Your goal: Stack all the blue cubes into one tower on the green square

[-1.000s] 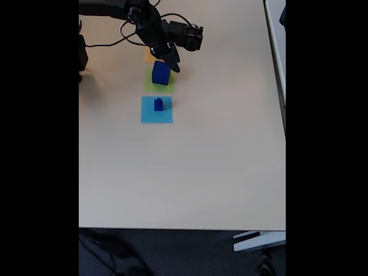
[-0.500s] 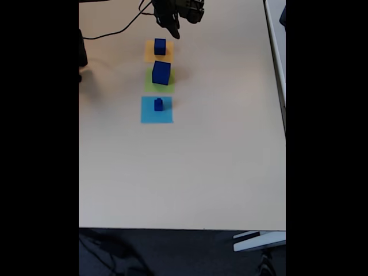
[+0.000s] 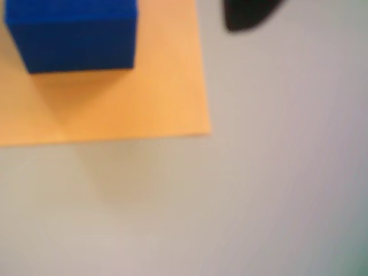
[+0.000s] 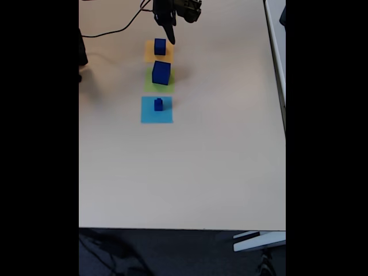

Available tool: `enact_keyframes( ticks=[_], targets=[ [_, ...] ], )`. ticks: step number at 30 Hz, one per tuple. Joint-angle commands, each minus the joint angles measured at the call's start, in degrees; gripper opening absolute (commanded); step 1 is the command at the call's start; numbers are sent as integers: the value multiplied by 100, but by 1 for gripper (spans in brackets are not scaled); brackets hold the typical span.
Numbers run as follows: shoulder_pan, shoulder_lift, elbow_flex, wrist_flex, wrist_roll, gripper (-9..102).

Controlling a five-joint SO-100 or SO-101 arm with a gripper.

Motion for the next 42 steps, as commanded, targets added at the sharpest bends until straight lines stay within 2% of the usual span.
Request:
enact_keyframes(
  ticks=[1, 11, 28, 38, 40, 42],
  targets=[
    [-105, 44, 158, -229, 79, 34],
    [-167, -9, 1424, -1591, 18, 34],
    [-404, 97, 1617, -1758, -79, 32],
    [-272, 422, 2118, -1696, -483, 31],
    [-229, 492, 2206, -1696, -554, 29],
    [-202, 554, 2285, -1688, -562, 22]
  ],
)
